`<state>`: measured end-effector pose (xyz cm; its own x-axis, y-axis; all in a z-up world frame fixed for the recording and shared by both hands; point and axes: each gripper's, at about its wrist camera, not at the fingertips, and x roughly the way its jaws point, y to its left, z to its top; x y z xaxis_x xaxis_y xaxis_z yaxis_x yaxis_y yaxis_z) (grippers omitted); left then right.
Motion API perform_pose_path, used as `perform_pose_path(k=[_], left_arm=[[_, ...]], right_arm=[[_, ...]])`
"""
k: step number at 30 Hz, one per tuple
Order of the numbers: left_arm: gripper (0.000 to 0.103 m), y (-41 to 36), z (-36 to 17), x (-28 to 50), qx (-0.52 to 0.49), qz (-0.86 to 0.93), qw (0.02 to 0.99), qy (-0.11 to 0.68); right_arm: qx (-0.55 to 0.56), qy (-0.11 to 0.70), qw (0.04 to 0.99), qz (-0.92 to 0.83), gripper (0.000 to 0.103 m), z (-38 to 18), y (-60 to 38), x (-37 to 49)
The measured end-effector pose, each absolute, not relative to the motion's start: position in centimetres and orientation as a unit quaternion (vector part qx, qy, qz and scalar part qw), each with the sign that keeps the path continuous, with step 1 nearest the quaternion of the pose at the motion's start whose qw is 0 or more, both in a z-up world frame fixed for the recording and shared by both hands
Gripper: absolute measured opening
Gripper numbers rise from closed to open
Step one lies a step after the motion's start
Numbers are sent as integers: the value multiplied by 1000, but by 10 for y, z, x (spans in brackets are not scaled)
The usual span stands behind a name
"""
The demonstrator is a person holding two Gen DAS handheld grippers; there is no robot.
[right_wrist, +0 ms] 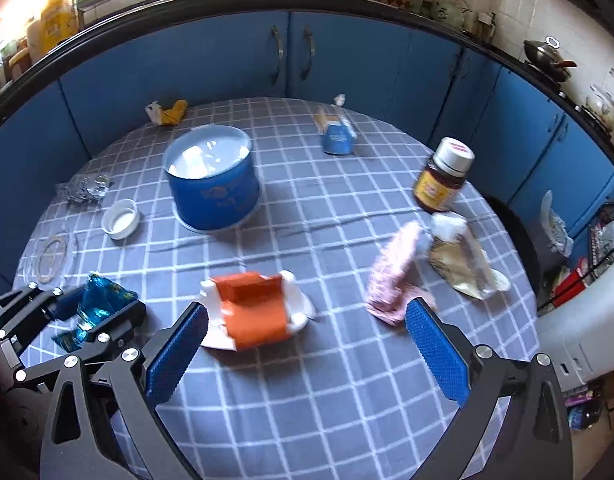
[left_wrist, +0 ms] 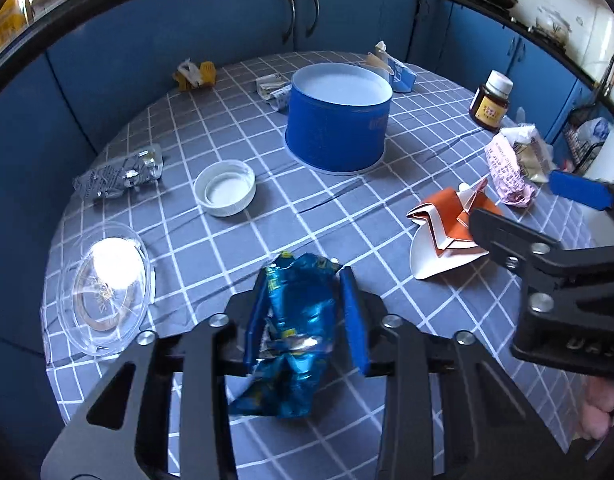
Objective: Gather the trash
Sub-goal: 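Grasp the blue crumpled wrapper with the left tool while the right tool grasps the orange paper box, then carry both items over the black bin and open both tools to drop them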
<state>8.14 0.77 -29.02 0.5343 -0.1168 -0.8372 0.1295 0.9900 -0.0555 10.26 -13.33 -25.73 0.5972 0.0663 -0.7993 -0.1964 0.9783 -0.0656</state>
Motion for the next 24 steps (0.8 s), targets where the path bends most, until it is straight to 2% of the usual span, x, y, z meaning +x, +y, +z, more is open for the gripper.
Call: perform_pose_path(k=[3, 4, 6, 7, 13, 24], left_arm=[[30, 20, -289, 83, -21, -90, 869, 486], [30, 22, -289, 83, -20, -86, 869, 487], [30, 26, -289, 83, -16, -73, 869, 488], [30, 28, -290, 84, -15, -68, 870, 488], [30, 34, -285, 89, -12, -49, 875, 482], [30, 10, -235, 123, 16, -66, 904, 422]], right_arm=[[-70, 450, 886, 86, 96, -262, -125, 107], [-66, 457, 883, 90, 92, -265, -123, 109], [-62, 486, 866, 99, 57, -276, -120, 115], [-55, 497, 860, 105, 48, -280, -120, 117], [-30, 501, 858, 109, 38, -276, -127, 119], [-14, 472, 878, 82, 37, -234, -153, 132]])
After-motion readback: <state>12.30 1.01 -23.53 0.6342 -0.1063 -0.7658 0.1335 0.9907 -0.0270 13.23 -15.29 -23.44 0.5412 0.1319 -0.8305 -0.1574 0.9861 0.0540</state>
